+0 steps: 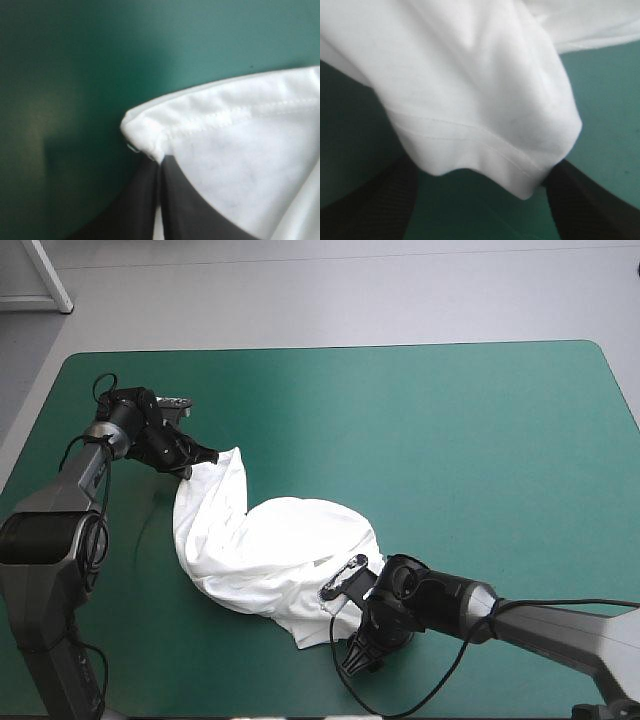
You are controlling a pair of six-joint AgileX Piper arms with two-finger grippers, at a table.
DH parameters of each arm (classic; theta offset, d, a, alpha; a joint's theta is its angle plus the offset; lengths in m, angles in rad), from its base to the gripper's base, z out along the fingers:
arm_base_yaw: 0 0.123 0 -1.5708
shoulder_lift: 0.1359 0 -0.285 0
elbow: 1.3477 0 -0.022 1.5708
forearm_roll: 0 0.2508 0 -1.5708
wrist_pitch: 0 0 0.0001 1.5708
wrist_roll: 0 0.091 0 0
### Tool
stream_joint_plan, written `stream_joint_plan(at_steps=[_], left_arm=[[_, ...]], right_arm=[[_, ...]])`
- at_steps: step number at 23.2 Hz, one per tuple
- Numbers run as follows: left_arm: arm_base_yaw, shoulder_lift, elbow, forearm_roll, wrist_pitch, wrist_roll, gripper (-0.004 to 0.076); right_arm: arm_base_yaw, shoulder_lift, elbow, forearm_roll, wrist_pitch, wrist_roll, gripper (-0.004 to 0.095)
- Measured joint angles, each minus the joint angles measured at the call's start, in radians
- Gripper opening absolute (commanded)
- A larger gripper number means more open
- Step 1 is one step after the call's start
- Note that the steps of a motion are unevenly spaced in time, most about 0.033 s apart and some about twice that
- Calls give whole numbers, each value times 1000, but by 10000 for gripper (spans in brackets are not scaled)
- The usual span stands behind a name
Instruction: Fold the cloth
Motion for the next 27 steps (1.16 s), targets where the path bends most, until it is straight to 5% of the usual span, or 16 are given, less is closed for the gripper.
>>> stream_joint_plan(at_steps=[4, 5, 10, 15, 20, 27], left_arm=[[0, 0, 0, 0, 0, 3, -9], [0, 0, 0, 0, 0, 3, -9], [-1, -20, 0, 13, -5, -5, -9], [-8, -80, -4, 59, -8, -35, -9], [-8, -339, -163, 106, 49, -65, -9], [-8, -644, -549, 173, 148, -68, -9]], right_arm=[[0, 13, -7, 22, -13, -8, 32], [0, 13, -8, 19, -22, -8, -18], [0, 2, -14, -43, -43, 32, -19], [-5, -82, -96, -295, 96, 165, -19], [-7, -294, -453, -464, 317, 171, -19], [-8, -382, -1031, -674, 357, 32, -19]])
